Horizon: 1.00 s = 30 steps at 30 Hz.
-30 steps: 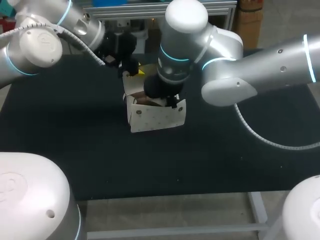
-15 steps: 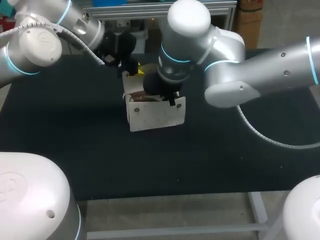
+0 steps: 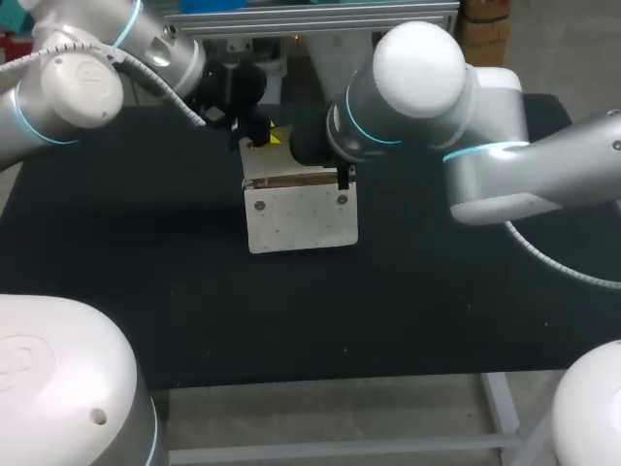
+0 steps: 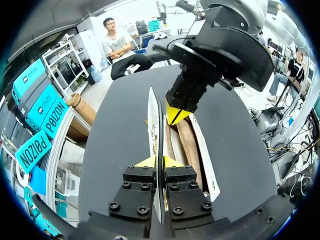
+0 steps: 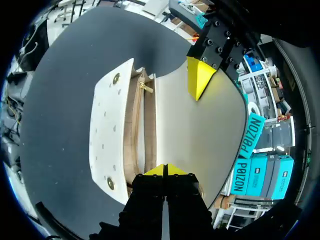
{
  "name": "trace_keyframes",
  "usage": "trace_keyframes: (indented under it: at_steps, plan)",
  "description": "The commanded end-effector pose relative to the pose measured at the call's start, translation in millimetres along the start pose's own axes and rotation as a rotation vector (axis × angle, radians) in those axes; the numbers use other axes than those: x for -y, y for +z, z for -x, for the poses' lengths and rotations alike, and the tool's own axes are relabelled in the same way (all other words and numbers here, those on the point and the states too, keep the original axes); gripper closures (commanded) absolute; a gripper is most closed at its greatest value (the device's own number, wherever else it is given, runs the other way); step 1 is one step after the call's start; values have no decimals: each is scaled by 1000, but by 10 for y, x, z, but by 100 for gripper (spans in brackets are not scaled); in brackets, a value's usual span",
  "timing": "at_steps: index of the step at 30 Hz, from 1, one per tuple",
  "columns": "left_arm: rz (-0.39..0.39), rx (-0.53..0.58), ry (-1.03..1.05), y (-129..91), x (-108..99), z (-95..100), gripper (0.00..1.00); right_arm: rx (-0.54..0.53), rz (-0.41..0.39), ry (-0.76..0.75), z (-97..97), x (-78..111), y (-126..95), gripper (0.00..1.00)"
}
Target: Pick up the bag, open it, inspect its contents, close it, and place it on the opposite side
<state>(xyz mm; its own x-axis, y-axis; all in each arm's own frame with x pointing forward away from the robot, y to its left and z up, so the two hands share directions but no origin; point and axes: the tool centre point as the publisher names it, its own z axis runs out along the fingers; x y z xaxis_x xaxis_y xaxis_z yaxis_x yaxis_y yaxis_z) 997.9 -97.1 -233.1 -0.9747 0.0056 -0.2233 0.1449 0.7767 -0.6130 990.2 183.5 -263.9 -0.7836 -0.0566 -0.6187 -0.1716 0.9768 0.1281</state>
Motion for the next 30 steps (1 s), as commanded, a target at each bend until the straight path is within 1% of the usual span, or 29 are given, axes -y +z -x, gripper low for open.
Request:
trace_keyframes:
  at_steps: [1,4,5,8,11,13,14,18,21,30]
  plan:
    - [-2,-7,-10,-30,50,-5,100,212,10,-4,-68,75,-351,100]
    - [-20,-32,-31,-95,99,-24,100,263,5,-10,-69,86,-528,100]
    - [-33,-55,-44,-130,123,-39,100,283,-2,-13,-69,89,-596,100]
    - [-42,-101,-65,-175,172,-76,100,320,-8,-13,-99,108,-752,100]
    - [-44,-143,-78,-175,200,-92,100,336,-11,-11,-145,130,-868,100]
    - [-22,-170,-83,-150,213,-95,100,348,-13,-11,-180,139,-931,100]
    - [-23,-180,-87,-130,212,-91,100,351,-14,-12,-198,142,-955,100]
    - [-7,-226,-89,-2,161,-68,100,364,-19,-12,-270,157,-1011,100]
    - [-15,-252,-105,92,93,-34,100,364,-23,-10,-320,166,-1011,100]
    - [-28,-284,-150,261,-147,58,100,364,-25,-23,-495,156,-1003,100]
